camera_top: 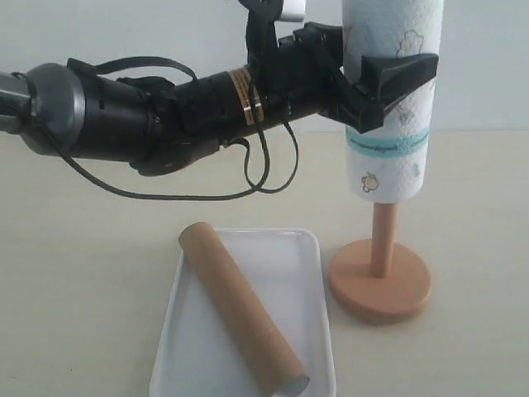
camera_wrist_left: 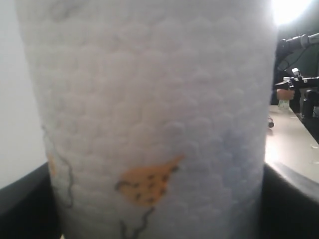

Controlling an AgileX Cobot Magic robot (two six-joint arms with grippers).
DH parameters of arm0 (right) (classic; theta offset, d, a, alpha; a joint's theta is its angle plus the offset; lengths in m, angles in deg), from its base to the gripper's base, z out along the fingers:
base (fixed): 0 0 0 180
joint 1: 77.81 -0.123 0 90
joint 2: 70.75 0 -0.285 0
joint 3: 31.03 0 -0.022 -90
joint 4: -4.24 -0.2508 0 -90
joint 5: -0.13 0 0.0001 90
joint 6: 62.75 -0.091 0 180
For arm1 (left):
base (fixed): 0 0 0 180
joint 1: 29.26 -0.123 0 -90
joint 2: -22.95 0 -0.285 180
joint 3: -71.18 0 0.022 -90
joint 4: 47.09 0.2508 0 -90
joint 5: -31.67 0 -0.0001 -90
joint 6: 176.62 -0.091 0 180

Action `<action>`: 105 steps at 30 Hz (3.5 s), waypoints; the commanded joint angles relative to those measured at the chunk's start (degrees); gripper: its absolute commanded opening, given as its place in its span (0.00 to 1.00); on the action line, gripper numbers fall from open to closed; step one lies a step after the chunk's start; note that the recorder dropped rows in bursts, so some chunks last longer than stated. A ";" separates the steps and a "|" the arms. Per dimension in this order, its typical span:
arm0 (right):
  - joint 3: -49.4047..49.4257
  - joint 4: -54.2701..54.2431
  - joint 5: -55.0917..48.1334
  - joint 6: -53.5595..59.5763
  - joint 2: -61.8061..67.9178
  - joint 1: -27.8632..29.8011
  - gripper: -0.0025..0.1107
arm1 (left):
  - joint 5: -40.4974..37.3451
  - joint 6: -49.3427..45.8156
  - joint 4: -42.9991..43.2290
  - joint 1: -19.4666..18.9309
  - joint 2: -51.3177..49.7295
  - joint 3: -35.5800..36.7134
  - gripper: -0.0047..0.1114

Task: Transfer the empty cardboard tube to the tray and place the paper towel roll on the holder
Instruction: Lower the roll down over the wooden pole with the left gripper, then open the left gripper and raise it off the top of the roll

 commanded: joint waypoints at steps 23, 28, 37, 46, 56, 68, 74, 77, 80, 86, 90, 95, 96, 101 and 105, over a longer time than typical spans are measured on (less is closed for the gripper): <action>-0.01 0.11 0.70 -0.05 -0.29 0.46 0.02 | 2.58 -0.21 8.26 0.19 -9.13 -0.48 0.62; -0.01 0.11 0.70 -0.05 -0.29 0.46 0.02 | 2.58 -0.21 8.26 0.19 -9.13 -0.48 0.62; -0.01 0.11 0.70 -0.05 -0.29 0.46 0.02 | 2.58 -0.21 7.82 0.19 -9.13 -0.48 0.74; -0.01 0.11 0.70 -0.05 -0.29 0.46 0.02 | 2.46 -0.21 6.48 0.19 -9.13 -0.48 0.74; -0.01 0.11 0.70 -0.05 -0.29 0.46 0.02 | 2.46 0.07 6.48 0.19 -9.13 -0.48 0.74; -0.01 0.11 0.70 -0.05 -0.29 0.46 0.02 | 0.92 3.57 6.48 0.19 -9.13 -0.48 0.92; -0.01 0.11 0.70 -0.05 -0.29 0.46 0.02 | 1.16 3.57 6.58 0.19 -9.13 -0.48 0.95; -0.01 0.11 0.70 -0.05 -0.29 0.46 0.02 | 1.30 3.57 6.58 0.19 -8.66 -0.48 0.95; -0.01 0.11 0.70 -0.05 -0.29 0.46 0.02 | 1.43 3.90 7.16 0.19 -7.43 -0.48 0.95; -0.01 0.11 0.70 -0.05 -0.29 0.46 0.02 | 0.81 7.89 10.74 0.19 -3.16 -0.48 0.95; -0.01 0.11 0.70 -0.05 -0.29 0.46 0.02 | 0.81 10.72 13.20 0.19 -0.62 -0.48 0.95; -0.01 0.11 0.70 -0.05 -0.29 0.46 0.02 | 0.68 13.31 15.99 0.19 2.27 -0.48 0.95; -0.01 0.11 0.70 -0.05 -0.29 0.46 0.02 | 0.46 14.62 15.99 0.19 2.80 -0.48 0.95; -0.01 0.11 0.70 -0.05 -0.29 0.46 0.02 | 0.57 18.02 18.85 0.07 5.61 -0.48 0.95; -0.01 0.11 0.70 -0.05 -0.29 0.46 0.02 | 0.04 21.79 22.58 -0.02 8.01 -0.48 0.95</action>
